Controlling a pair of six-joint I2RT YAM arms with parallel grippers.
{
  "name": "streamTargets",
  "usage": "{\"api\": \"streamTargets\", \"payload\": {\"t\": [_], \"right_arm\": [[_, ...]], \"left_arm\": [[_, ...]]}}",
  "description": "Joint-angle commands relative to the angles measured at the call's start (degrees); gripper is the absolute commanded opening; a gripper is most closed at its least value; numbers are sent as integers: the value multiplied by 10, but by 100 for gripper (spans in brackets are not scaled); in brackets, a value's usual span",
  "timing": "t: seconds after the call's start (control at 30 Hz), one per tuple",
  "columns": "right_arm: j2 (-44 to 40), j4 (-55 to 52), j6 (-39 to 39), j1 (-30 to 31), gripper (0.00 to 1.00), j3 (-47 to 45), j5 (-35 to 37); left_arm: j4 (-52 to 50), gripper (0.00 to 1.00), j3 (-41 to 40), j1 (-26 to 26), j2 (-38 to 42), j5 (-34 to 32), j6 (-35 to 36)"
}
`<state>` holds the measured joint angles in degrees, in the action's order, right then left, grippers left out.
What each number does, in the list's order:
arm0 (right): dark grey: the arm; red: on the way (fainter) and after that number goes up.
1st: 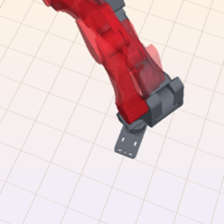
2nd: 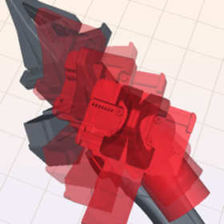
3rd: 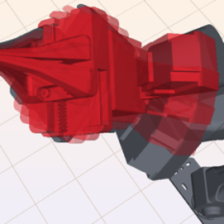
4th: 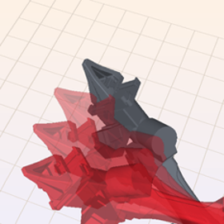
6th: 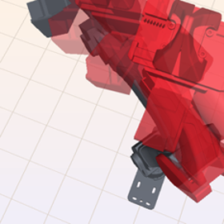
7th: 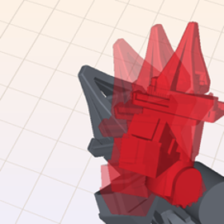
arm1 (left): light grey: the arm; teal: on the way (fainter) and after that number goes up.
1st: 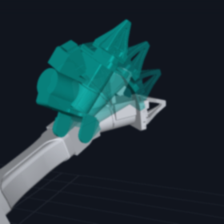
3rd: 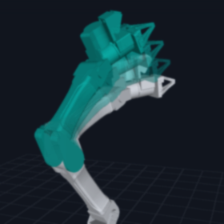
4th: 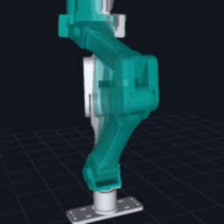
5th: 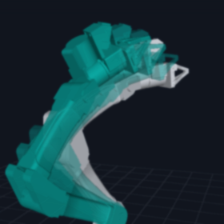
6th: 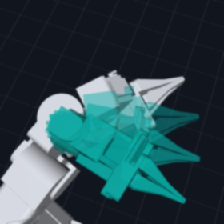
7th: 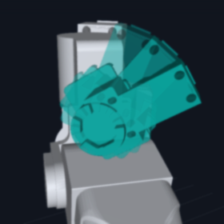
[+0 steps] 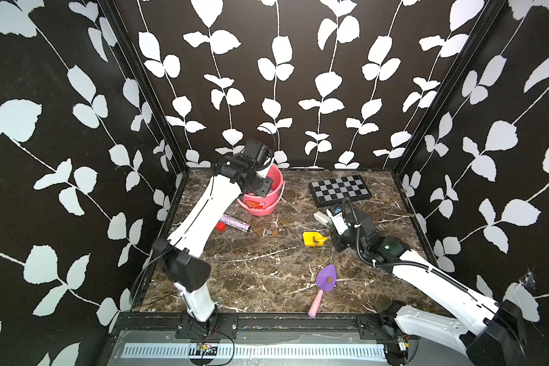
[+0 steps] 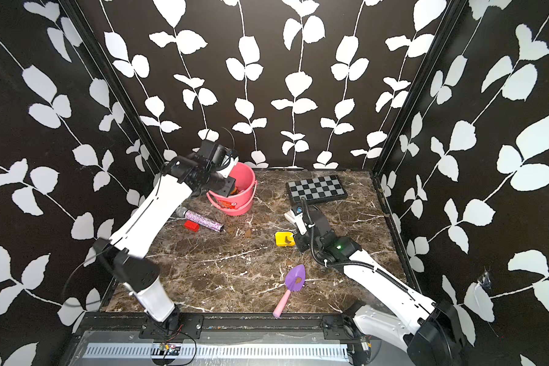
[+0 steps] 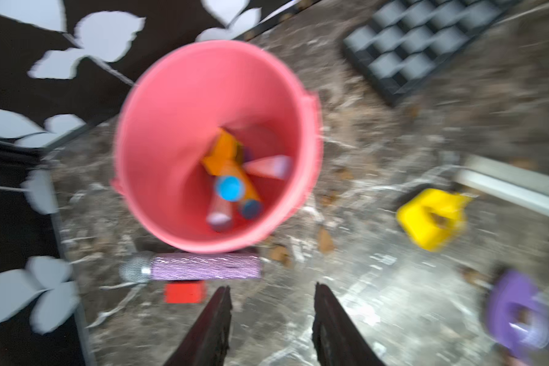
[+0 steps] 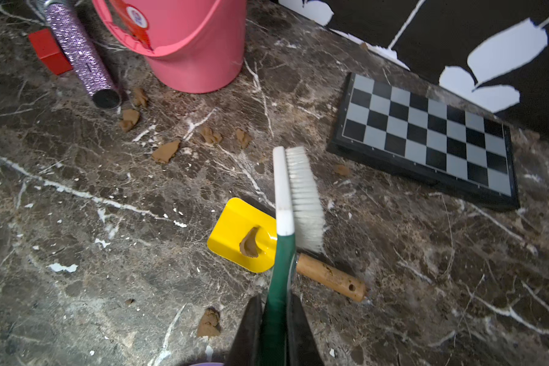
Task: Brush the soil off the hand trowel and place it into the bucket
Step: Place the hand trowel in the bucket, then pick up the hand trowel from the center of the board.
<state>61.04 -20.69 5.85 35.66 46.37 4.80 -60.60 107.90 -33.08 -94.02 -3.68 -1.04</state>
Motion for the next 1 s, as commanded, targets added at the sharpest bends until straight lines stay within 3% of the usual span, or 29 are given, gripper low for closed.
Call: {"api": "streamTargets", "payload": {"t": [0.0,0.17,0.33,0.43,0.7,0.97], "right_arm": [[-20,6,50,-40,0,-13,-35],[-33,12,62,-99,0,-23,-49],[-45,28,68,-145,0,-39,-54],[-51,37,75,-166,0,-47,-64],[-90,28,76,-181,0,-55,-53],[-145,7,99,-181,0,-68,-85]], "left_arm": [[126,46,-126,-53,59,105,-71],[217,47,-288,-183,118,112,-169],[233,49,-362,-310,101,73,-208],[222,52,-371,-361,64,53,-188],[236,55,-369,-463,-36,27,-167],[202,59,-320,-484,-120,25,-165]]}}
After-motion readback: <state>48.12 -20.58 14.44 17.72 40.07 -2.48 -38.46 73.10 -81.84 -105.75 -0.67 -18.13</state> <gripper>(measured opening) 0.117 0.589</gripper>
